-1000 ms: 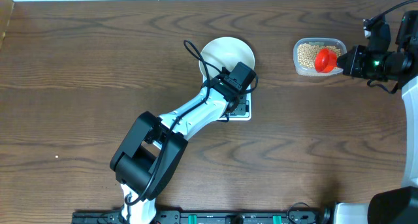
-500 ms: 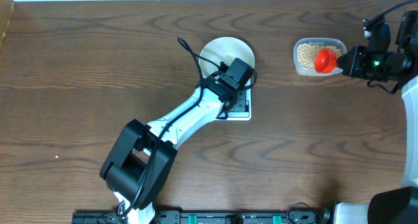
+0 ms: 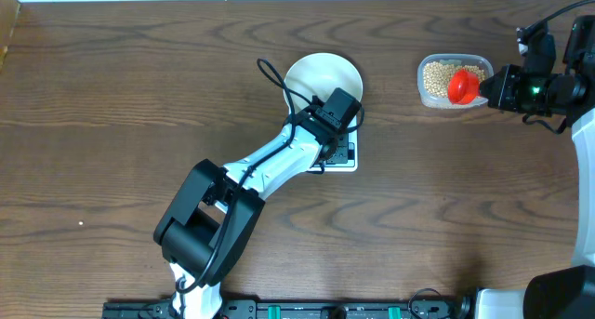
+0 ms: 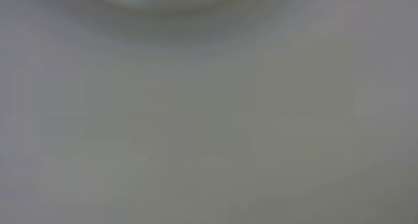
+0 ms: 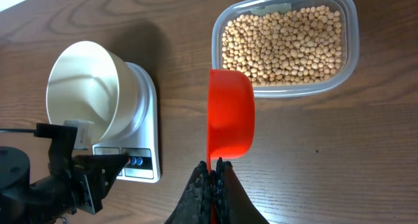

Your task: Scoop item into bowl and weigh 50g on scale

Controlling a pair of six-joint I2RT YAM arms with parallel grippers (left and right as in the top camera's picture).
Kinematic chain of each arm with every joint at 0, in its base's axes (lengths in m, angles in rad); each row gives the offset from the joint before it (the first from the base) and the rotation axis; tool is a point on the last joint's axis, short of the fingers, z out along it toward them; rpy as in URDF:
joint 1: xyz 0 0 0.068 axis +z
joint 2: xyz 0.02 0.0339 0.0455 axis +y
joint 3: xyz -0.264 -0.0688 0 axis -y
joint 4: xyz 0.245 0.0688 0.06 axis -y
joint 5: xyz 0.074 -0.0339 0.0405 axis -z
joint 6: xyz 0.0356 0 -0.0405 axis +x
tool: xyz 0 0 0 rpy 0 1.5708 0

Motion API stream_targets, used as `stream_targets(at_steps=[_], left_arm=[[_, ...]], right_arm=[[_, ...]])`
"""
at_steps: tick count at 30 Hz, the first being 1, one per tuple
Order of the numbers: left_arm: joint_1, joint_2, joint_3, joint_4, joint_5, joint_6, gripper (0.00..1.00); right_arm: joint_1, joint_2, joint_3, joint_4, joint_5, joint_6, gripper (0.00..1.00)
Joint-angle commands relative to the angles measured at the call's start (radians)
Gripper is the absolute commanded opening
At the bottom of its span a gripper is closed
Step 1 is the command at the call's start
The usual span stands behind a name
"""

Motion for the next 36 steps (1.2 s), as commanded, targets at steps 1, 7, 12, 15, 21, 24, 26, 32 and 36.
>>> stream_targets(at_steps=[1, 7, 12, 15, 21, 24, 26, 32, 36], left_arm=[[0.007, 0.021, -0.016, 0.0, -0.001, -0.007, 0.07], [0.005, -0.006, -0.009, -0.001, -0.001, 0.024, 0.07], [0.005, -0.032, -0.009, -0.001, -0.001, 0.027, 0.07], [0.005, -0.033, -0.01, -0.001, -0.001, 0.027, 0.07], [0.004, -0.005, -0.018, 0.007, 0.005, 0.025, 0.07], [0.003, 0.025, -0.019, 0.027, 0.042, 0.023, 0.07], [0.003, 0.033, -0.019, 0.034, 0.064, 0.023, 0.07], [0.003, 0.034, -0.019, 0.026, 0.078, 0.022, 0.08], [0.003, 0.034, -0.019, 0.002, 0.085, 0.002, 0.07]], right_arm=[[-0.004, -0.003, 0.019, -0.001, -0.006, -0.016, 0.01], [-0.004, -0.003, 0.019, -0.001, -0.006, -0.019, 0.01], [-0.004, -0.003, 0.019, -0.001, -0.006, -0.023, 0.01], [-0.004, -0.003, 0.019, -0.001, -0.006, -0.023, 0.01], [-0.004, -0.003, 0.019, -0.001, -0.006, -0.023, 0.01], [-0.004, -0.003, 0.019, -0.001, -0.006, -0.023, 0.01], [-0.004, -0.003, 0.019, -0.001, -0.006, -0.023, 0.01], [-0.004, -0.003, 0.019, -0.002, -0.006, -0.023, 0.01], [-0.004, -0.003, 0.019, -0.003, -0.006, -0.023, 0.01]])
